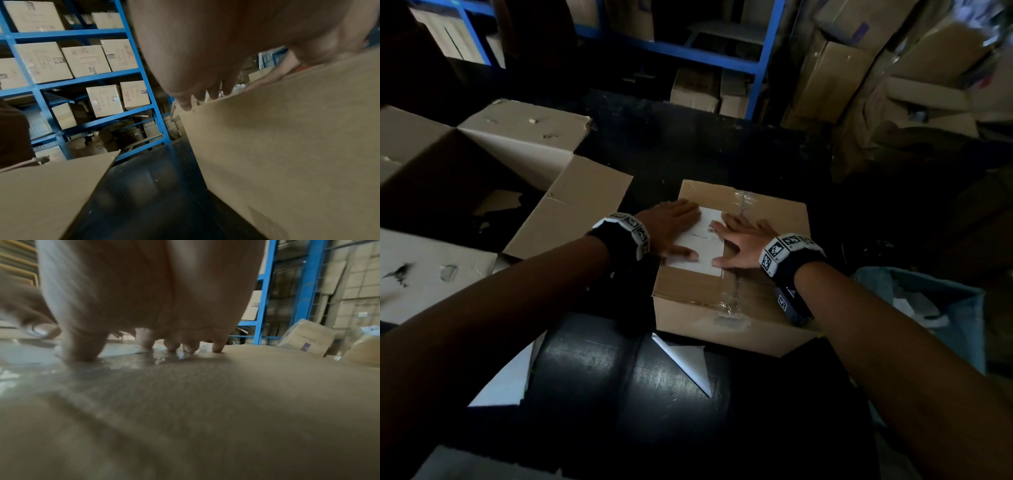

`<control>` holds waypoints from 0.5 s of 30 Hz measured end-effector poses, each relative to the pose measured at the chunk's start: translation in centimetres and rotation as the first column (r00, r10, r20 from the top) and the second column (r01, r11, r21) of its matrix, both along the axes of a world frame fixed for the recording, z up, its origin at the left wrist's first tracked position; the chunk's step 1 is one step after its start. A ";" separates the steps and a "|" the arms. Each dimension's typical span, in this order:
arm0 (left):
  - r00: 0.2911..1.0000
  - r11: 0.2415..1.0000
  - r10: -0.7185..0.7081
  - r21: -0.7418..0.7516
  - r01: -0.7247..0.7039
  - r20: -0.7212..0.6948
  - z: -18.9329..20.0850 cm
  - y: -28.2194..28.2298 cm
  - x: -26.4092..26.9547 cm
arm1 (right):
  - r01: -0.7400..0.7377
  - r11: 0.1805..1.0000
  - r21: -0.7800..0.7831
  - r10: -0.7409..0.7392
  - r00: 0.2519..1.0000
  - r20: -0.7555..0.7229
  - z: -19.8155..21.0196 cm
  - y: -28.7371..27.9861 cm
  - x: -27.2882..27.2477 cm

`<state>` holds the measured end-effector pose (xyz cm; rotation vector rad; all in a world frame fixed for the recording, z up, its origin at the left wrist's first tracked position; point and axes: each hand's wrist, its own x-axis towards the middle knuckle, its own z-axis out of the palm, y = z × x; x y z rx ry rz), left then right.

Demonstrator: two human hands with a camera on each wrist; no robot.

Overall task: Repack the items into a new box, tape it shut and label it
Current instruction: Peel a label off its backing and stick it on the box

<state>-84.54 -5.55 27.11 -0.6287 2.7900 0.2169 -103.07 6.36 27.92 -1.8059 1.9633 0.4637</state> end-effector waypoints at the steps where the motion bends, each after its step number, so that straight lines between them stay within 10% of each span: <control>1: 0.998 1.000 -0.014 0.025 0.013 0.053 -0.1 -0.2 -0.2 | -0.003 1.000 -0.001 0.003 1.000 -0.013 -0.1 0.0 0.0; 15: 0.986 0.998 0.026 -0.064 -0.015 0.164 0.2 -3.0 0.1 | 0.040 0.999 -0.013 -0.041 0.996 -0.081 0.7 -2.3 -0.7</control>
